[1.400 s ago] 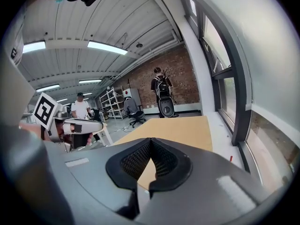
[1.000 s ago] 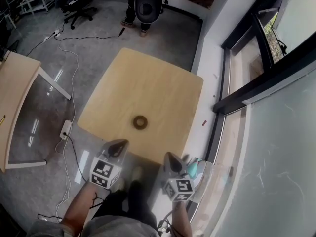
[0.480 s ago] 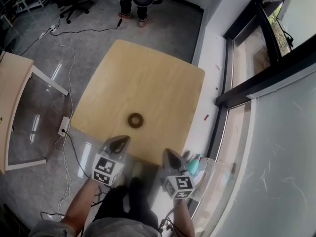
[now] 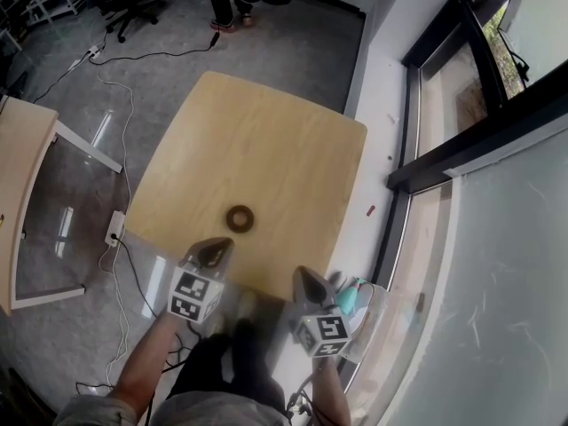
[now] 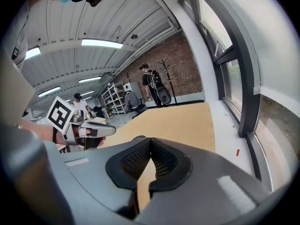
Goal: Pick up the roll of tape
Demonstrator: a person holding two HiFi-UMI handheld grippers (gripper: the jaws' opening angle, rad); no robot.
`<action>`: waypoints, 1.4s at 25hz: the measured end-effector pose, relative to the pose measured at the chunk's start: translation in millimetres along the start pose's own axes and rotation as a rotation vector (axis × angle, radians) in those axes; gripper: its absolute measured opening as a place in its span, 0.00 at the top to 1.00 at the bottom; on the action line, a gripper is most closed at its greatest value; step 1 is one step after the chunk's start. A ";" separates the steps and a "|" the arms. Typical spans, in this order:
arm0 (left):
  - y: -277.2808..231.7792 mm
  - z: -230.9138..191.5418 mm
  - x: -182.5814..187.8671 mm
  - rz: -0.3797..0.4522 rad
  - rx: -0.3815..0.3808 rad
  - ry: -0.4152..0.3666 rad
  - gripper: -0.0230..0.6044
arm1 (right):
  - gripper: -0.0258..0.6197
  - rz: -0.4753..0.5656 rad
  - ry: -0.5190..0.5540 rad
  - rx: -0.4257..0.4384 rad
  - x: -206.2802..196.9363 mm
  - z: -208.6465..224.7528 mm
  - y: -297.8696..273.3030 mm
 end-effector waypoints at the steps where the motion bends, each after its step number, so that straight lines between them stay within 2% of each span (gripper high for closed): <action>1: -3.4 0.5 0.8 -0.011 -0.005 -0.007 0.96 | 0.94 -0.003 -0.004 -0.001 -1.1 0.7 0.1; 6: -25.7 1.4 -2.3 -0.050 -0.025 -0.017 0.94 | 0.94 0.003 -0.009 0.002 -0.9 2.8 -1.0; 11: -46.4 4.2 -4.4 -0.087 -0.067 -0.058 0.80 | 0.94 0.020 -0.023 -0.005 3.4 6.6 0.4; 17: -67.4 2.5 -12.5 -0.130 -0.068 -0.093 0.62 | 0.94 0.017 -0.026 -0.001 1.2 7.3 2.5; 23: -83.2 8.4 -25.1 -0.194 -0.108 -0.166 0.60 | 0.94 0.017 -0.029 -0.007 -2.7 10.4 5.7; 35: -102.8 8.4 -36.5 -0.242 -0.125 -0.178 0.60 | 0.94 0.006 -0.022 0.000 -9.1 16.1 5.0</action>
Point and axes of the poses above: the fingertips, and each gripper's own axes: y backward along the fingers, z to its right, x out of its top, the point moved 5 cm from there along y, backward along the fingers, and after that the axes turned 6 degrees about -y, right-handed, at the moved point
